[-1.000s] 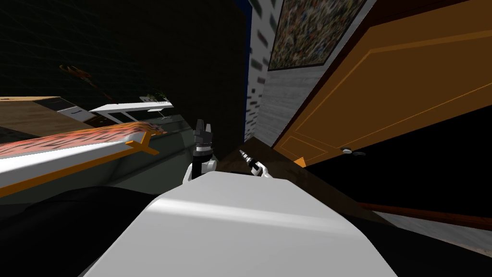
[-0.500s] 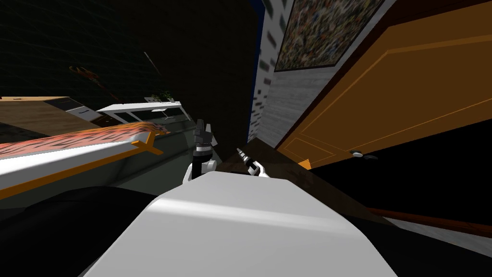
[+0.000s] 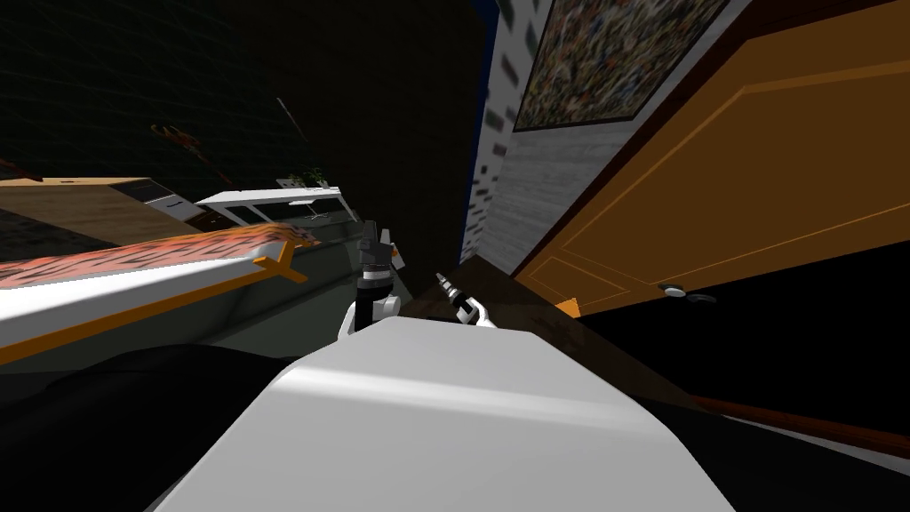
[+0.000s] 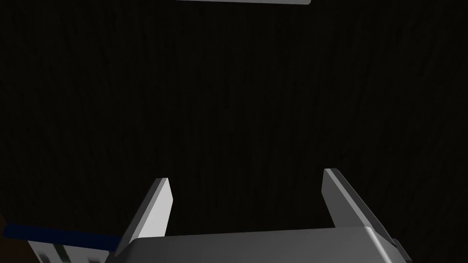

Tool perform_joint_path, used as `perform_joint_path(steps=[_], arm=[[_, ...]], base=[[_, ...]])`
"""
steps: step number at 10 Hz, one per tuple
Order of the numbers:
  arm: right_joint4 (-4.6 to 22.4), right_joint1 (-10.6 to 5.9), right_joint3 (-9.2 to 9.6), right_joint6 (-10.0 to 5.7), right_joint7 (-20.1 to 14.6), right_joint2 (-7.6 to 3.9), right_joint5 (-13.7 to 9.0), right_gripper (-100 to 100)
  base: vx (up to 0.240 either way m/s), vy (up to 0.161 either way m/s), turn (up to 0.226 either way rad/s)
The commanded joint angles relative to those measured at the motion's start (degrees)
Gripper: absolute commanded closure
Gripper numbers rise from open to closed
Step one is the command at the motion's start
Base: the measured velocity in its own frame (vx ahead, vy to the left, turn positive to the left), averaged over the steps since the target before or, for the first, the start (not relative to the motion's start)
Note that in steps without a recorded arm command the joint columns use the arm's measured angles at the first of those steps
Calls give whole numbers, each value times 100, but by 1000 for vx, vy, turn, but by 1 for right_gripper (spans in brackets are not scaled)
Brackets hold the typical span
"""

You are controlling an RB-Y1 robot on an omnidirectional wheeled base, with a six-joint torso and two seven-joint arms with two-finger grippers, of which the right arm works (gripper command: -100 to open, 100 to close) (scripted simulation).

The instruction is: Pull the door open

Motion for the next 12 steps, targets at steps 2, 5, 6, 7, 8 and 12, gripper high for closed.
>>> perform_joint_path(steps=[2, 5, 6, 7, 8, 12], arm=[[0, 0, 0, 0, 0, 0, 0, -100], [0, 0, 0, 0, 0, 0, 0, -100], [5, -1, 1, 0, -3, -33, -3, -100], [7, -2, 2, 0, -5, -49, -4, -100], [8, -3, 5, -1, -9, -71, -6, -100], [-49, 0, 55, -27, -36, 41, -45, -100]], base=[[-5, 10, 21], [-12, -3, -15], [-34, -110, -52], [-34, -201, -31], [-44, -244, -27], [-49, -174, -76]])
